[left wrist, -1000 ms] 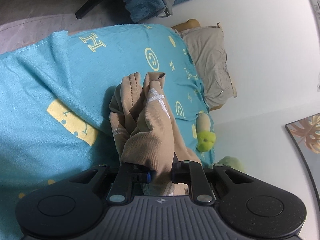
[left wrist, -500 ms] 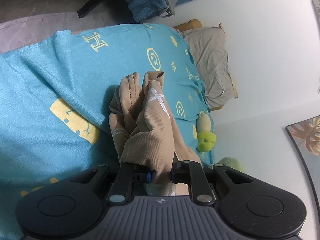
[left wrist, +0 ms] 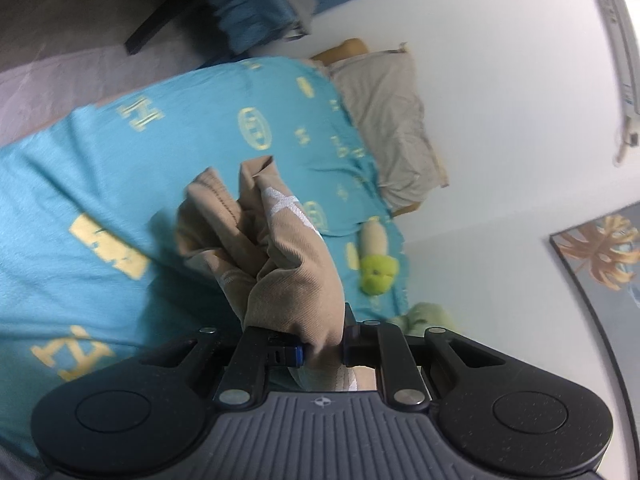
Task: Fold clothes
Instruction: 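Lift the folded shirt with both grippers and carry it onto the green blanket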
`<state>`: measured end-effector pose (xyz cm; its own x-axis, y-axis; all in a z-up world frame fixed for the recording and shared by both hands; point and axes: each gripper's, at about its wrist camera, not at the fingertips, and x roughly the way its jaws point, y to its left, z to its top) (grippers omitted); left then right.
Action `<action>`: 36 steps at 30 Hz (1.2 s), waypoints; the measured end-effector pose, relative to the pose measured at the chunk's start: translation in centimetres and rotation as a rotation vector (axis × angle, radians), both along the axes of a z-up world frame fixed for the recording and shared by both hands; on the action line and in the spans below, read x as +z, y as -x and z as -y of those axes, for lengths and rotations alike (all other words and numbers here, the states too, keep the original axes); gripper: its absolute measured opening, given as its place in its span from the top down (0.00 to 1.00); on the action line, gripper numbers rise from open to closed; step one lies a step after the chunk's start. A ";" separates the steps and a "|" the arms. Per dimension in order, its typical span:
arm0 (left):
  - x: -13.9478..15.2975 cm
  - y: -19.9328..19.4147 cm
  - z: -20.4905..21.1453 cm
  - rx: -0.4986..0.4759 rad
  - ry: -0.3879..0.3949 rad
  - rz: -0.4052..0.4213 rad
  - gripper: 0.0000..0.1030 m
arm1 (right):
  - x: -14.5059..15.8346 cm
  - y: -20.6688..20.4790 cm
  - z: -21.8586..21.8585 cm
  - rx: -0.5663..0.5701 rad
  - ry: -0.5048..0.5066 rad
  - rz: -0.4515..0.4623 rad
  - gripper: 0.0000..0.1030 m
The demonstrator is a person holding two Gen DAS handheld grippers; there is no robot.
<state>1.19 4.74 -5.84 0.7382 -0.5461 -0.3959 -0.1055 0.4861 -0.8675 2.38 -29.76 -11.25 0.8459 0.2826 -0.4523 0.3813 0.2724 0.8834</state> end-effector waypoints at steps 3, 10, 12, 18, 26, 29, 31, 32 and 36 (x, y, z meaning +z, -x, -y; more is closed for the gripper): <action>3.2 0.5 1.5 -0.019 -0.014 0.034 0.84 | 2.4 0.8 1.1 -0.008 0.007 0.038 0.75; 9.6 0.3 7.6 -0.092 -0.027 0.084 0.84 | 8.2 2.3 5.7 -0.051 0.041 0.110 0.75; 11.4 -0.5 10.4 -0.125 -0.030 0.095 0.84 | 10.0 2.6 8.1 -0.073 0.060 0.128 0.75; 17.5 -4.1 22.6 -0.247 -0.008 0.190 0.84 | 16.4 3.1 17.6 -0.165 0.144 0.222 0.75; 23.8 -8.5 44.8 -0.473 0.089 0.267 0.84 | 25.9 5.5 33.5 -0.359 0.352 0.302 0.75; 23.5 -9.8 52.1 -0.554 0.068 0.300 0.84 | 27.1 7.1 37.8 -0.426 0.427 0.300 0.75; 23.4 -10.6 57.0 -0.607 0.053 0.321 0.84 | 26.5 8.0 39.9 -0.458 0.474 0.273 0.75; 22.4 -10.5 58.0 -0.631 0.043 0.320 0.84 | 25.7 8.3 40.7 -0.474 0.491 0.253 0.75; 17.2 -9.3 59.9 -0.722 -0.002 0.297 0.84 | 21.6 9.7 41.9 -0.487 0.524 0.169 0.75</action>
